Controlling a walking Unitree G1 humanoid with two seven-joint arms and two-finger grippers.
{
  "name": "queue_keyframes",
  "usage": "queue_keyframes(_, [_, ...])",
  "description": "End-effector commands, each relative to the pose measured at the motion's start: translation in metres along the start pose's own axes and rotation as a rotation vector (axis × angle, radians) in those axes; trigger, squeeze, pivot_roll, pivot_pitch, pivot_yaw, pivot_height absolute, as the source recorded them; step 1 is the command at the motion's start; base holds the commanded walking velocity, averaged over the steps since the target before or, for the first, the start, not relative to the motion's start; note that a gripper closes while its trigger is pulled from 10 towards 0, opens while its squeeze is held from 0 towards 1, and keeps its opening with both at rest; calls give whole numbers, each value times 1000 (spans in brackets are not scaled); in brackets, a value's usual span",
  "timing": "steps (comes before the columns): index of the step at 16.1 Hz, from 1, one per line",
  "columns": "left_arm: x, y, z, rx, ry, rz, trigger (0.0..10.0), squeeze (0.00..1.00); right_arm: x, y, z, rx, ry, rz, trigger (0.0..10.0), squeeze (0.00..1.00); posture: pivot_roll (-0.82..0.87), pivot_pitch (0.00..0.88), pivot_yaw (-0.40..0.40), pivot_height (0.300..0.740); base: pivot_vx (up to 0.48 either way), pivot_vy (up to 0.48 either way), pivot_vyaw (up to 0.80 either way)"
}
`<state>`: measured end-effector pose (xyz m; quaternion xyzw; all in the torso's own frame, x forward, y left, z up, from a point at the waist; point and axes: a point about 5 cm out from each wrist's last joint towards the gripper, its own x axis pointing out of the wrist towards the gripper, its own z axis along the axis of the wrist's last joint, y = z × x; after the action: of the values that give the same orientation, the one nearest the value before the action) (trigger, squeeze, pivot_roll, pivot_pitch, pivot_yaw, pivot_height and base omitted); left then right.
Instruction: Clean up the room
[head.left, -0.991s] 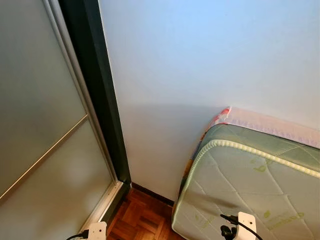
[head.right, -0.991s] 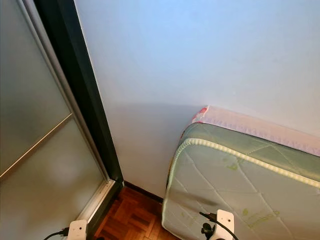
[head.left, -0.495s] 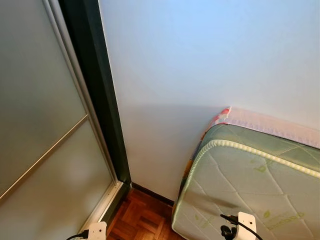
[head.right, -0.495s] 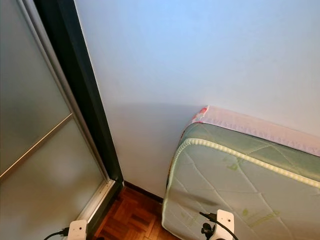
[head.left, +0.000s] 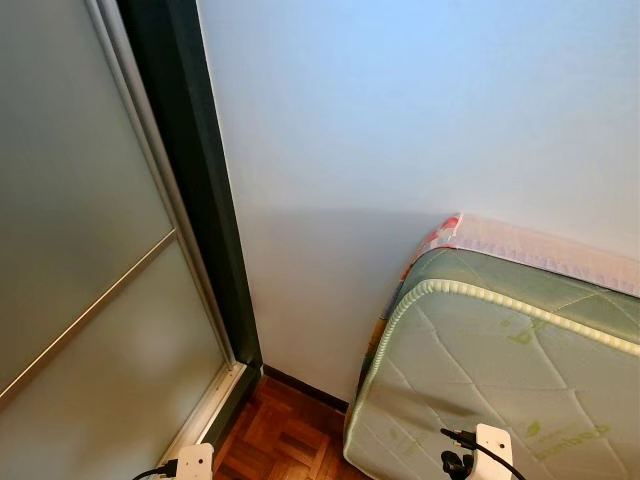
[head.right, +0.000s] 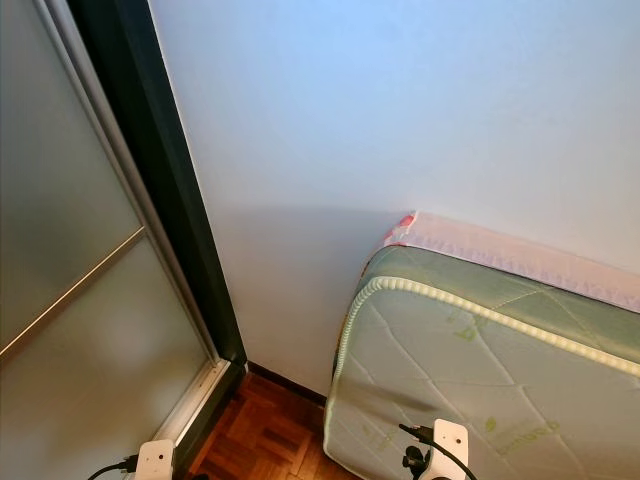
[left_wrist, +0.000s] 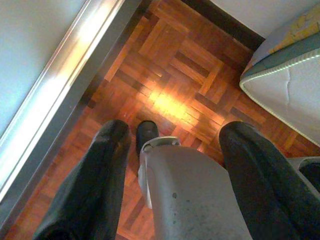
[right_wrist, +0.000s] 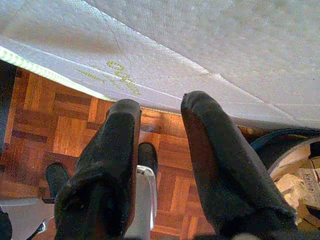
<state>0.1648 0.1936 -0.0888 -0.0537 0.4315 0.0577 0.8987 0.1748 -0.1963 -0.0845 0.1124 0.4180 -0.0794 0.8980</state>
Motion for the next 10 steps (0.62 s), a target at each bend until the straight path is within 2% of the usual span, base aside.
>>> queue_keyframes(1, [-6,40,-6,145,101,45,10000,0,-15,-24,-42,-89,217,33,10000,0,169,0,-62,740,0,0,0])
queue_keyframes(3, [-13,51,-16,108,97,77,10000,0,-19,-26,-48,-48,211,45,10000,0,172,0,-58,740,0,0,0])
queue_keyframes(8, [-13,50,-16,102,96,75,10000,0,-19,-26,-48,-56,215,50,10000,0,172,0,-60,740,0,0,0])
queue_keyframes(10, [-14,55,-17,92,93,79,10000,0,-18,-26,-44,-58,207,52,10000,0,172,0,-63,740,0,0,0])
